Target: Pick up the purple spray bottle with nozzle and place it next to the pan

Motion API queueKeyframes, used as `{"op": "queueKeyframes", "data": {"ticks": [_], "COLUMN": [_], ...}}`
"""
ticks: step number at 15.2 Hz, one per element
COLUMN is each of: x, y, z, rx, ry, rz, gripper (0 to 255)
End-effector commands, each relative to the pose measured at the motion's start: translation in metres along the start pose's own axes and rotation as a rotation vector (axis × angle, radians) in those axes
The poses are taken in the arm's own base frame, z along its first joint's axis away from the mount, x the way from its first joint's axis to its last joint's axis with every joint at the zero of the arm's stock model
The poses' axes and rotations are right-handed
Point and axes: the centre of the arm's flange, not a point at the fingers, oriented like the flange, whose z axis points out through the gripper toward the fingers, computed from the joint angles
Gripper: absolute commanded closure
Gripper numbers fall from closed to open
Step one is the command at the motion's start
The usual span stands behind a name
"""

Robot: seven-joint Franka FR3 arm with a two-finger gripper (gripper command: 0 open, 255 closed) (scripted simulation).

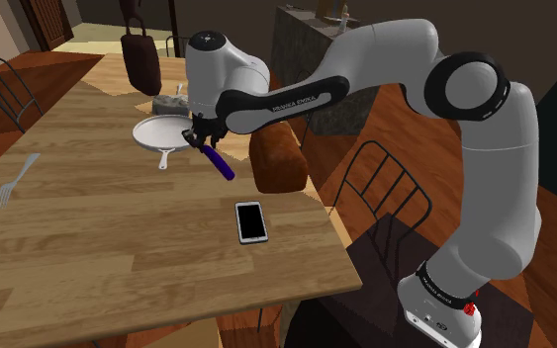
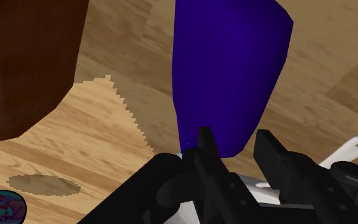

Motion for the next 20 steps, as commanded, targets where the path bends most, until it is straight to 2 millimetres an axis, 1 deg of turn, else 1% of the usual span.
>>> {"op": "queueKeyframes", "data": {"ticks": [1,2,3,8,11,12,20], "x": [0.000,0.000,0.000,0.000,0.000,0.000,0.000], "y": [0.000,0.000,0.000,0.000,0.000,0.000,0.000], "z": [0.000,0.000,0.000,0.000,-0.039,-0.050,-0.050], "rx": [0.000,0.000,0.000,0.000,0.000,0.000,0.000], "ry": [0.000,0.000,0.000,0.000,0.000,0.000,0.000], "rz": [0.000,0.000,0.000,0.000,0.000,0.000,0.000], "gripper": [255,255,0,0,0,0,0]}}
